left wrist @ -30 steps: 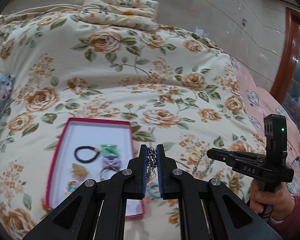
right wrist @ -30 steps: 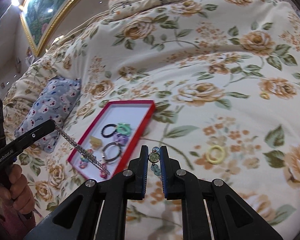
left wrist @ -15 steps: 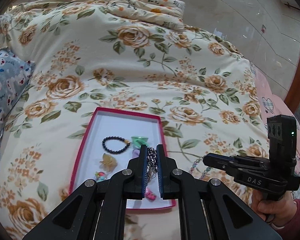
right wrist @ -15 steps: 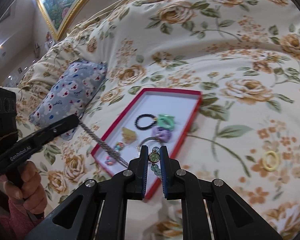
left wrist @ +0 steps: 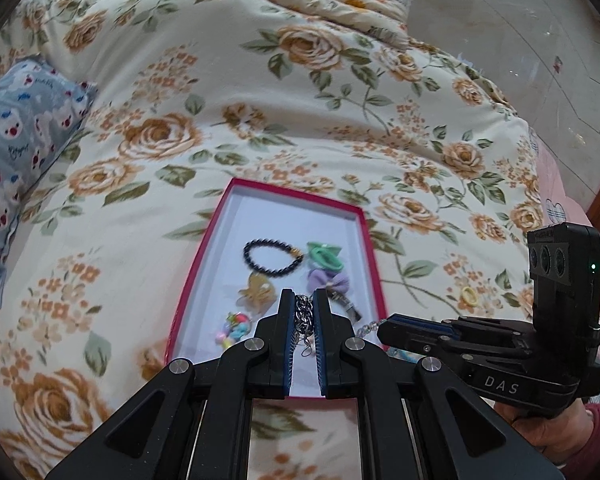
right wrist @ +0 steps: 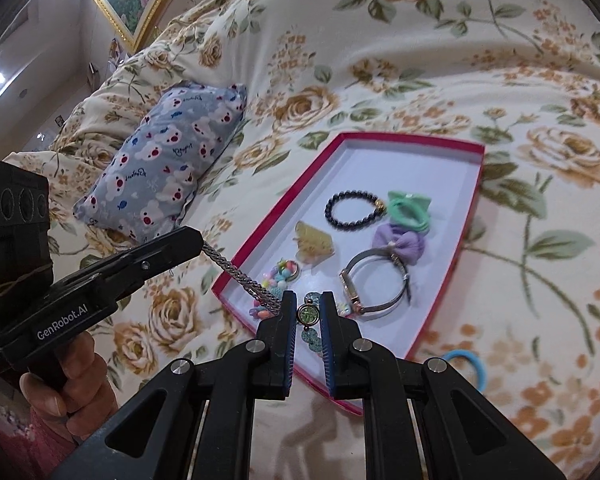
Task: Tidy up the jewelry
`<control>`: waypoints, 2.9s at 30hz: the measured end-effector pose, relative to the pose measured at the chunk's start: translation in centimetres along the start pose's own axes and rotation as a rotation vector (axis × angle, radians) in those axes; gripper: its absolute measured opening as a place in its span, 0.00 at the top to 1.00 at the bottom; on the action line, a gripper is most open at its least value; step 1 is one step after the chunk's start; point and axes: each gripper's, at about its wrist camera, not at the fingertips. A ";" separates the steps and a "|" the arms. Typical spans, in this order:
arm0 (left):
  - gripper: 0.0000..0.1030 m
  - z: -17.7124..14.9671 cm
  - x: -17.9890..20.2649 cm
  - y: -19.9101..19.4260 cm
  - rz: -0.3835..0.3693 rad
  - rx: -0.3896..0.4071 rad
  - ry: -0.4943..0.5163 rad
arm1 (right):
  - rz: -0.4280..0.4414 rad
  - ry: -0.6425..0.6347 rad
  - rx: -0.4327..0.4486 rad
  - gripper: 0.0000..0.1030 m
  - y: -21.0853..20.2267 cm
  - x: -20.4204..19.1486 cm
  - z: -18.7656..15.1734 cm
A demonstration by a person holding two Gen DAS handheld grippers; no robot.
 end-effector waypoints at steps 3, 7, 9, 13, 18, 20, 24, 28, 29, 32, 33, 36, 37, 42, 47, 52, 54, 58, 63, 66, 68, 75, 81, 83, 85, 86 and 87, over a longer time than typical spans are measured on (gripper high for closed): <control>0.93 -0.5 -0.7 0.9 0.014 -0.024 -0.016 | -0.011 0.014 -0.019 0.89 0.9 0.7 -0.4; 0.93 -1.0 -1.4 2.4 0.041 -0.059 -0.031 | -0.036 0.038 -0.041 0.89 1.7 1.9 -0.9; 0.93 -1.2 -1.6 3.3 0.059 -0.078 -0.035 | -0.046 0.050 -0.052 0.89 2.0 2.5 -1.2; 0.93 -1.6 -1.6 4.8 0.098 -0.105 -0.028 | -0.059 0.062 -0.070 0.89 2.4 3.3 -1.6; 0.93 -2.1 -1.5 6.5 0.137 -0.134 -0.014 | -0.070 0.065 -0.091 0.89 3.0 3.7 -2.0; 0.93 -2.3 -1.6 7.0 0.144 -0.147 -0.019 | -0.075 0.064 -0.097 0.89 3.1 3.7 -2.1; 0.92 -2.6 -2.0 7.9 0.151 -0.173 -0.035 | -0.079 0.063 -0.103 0.89 3.2 3.7 -2.2; 0.92 -2.7 -1.9 8.4 0.155 -0.177 -0.029 | -0.081 0.061 -0.105 0.89 3.3 3.7 -2.1; 0.92 -2.7 -1.9 8.5 0.156 -0.177 -0.025 | -0.081 0.061 -0.107 0.89 3.3 3.7 -2.2; 0.92 -2.8 -1.8 8.6 0.159 -0.176 -0.019 | -0.076 0.059 -0.117 0.88 3.5 3.6 -2.2; 0.92 -2.8 -1.8 8.7 0.159 -0.177 -0.017 | -0.076 0.058 -0.119 0.88 3.5 3.6 -2.2; 0.92 -2.8 -1.8 8.7 0.156 -0.178 -0.015 | -0.074 0.055 -0.120 0.87 3.5 3.5 -2.3; 0.92 -2.9 -1.8 8.7 0.157 -0.178 -0.014 | -0.074 0.054 -0.120 0.86 3.5 3.5 -2.2; 0.90 -2.9 -1.8 8.6 0.156 -0.181 -0.017 | -0.074 0.054 -0.120 0.85 3.4 3.5 -2.2; 0.82 -2.9 -1.7 8.4 0.158 -0.177 -0.016 | -0.075 0.051 -0.119 0.85 3.2 3.4 -2.2; 0.76 -2.9 -1.3 7.9 0.172 -0.160 -0.002 | -0.093 0.048 -0.108 0.75 2.5 3.4 -2.3; 0.72 -2.9 -1.2 7.6 0.172 -0.155 -0.002 | -0.092 0.047 -0.104 0.75 2.3 3.5 -2.2; 0.63 -2.9 -1.2 7.1 0.176 -0.143 -0.007 | -0.103 0.038 -0.094 0.74 1.9 3.4 -2.2; 0.59 -2.9 -1.3 6.4 0.178 -0.134 -0.009 | -0.095 0.033 -0.075 0.68 1.3 3.2 -2.4; 0.41 -3.1 -1.3 5.7 0.198 -0.120 -0.021 | -0.091 0.022 -0.047 0.59 0.7 2.8 -2.6; 0.35 -3.3 -1.3 5.1 0.206 -0.105 -0.031 | -0.094 0.022 -0.028 0.55 0.4 2.8 -2.8; 0.23 -4.1 -1.0 3.1 0.229 -0.074 -0.069 | -0.050 -0.002 0.057 0.33 -1.3 2.1 -3.3; 0.15 -5.7 -0.7 1.8 0.228 -0.075 -0.104 | -0.051 -0.023 0.114 0.26 -2.5 1.5 -4.0; 0.13 -6.1 -0.7 1.3 0.232 -0.074 -0.105 | -0.045 -0.028 0.124 0.24 -2.8 1.4 -4.4; 0.13 -6.5 -0.8 1.0 0.231 -0.077 -0.119 | -0.056 -0.039 0.124 0.23 -2.9 1.2 -4.9; 0.12 -6.6 -1.0 0.8 0.227 -0.077 -0.127 | -0.065 -0.046 0.123 0.23 -3.0 1.1 -5.1; 0.12 -6.7 -1.1 0.6 0.226 -0.077 -0.135 | -0.071 -0.048 0.118 0.23 -3.0 1.1 -5.3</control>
Point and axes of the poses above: each gripper's, at about its wrist camera, not at the fingertips, and y roughly the way its jaws point, x to its right, z to its top, and after that the axes turned 6 degrees about z, right-handed
